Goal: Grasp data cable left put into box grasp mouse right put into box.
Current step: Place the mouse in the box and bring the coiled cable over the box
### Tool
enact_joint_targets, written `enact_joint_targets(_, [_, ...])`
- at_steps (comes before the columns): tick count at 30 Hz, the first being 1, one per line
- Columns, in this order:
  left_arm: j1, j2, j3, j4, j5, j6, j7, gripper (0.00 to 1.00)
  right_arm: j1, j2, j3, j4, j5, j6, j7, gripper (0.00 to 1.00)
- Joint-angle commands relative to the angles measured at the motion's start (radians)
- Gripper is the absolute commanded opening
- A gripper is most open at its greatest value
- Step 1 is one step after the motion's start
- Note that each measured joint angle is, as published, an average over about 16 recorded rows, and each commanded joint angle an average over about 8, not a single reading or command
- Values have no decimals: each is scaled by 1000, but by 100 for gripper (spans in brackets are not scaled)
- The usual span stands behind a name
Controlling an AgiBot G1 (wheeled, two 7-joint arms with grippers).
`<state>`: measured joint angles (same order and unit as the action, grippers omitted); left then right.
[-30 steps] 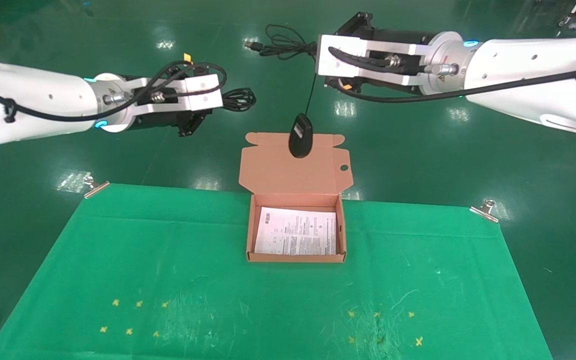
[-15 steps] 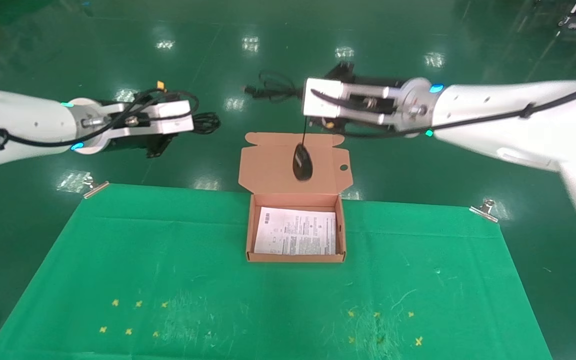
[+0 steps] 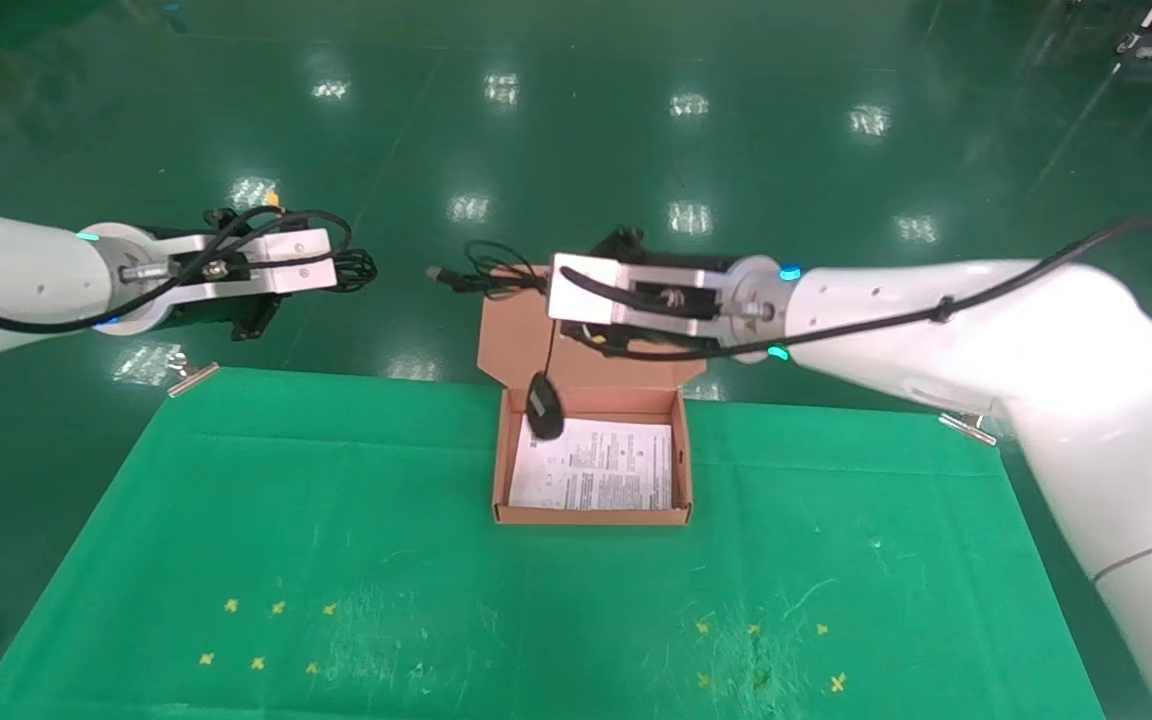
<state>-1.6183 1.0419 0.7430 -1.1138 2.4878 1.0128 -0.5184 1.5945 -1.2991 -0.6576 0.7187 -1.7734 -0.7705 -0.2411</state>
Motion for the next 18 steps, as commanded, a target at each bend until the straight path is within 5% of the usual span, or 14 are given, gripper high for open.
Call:
enact_joint_targets(1, [3,-2,0,-12,10,8,-13,0,-10,-7,-1,-18,1,4,13,0])
enact_joint_targets(18, [8,-4,0,-29,20,15,-27,0,-32,-60,-84,-222,-25,51,70,0])
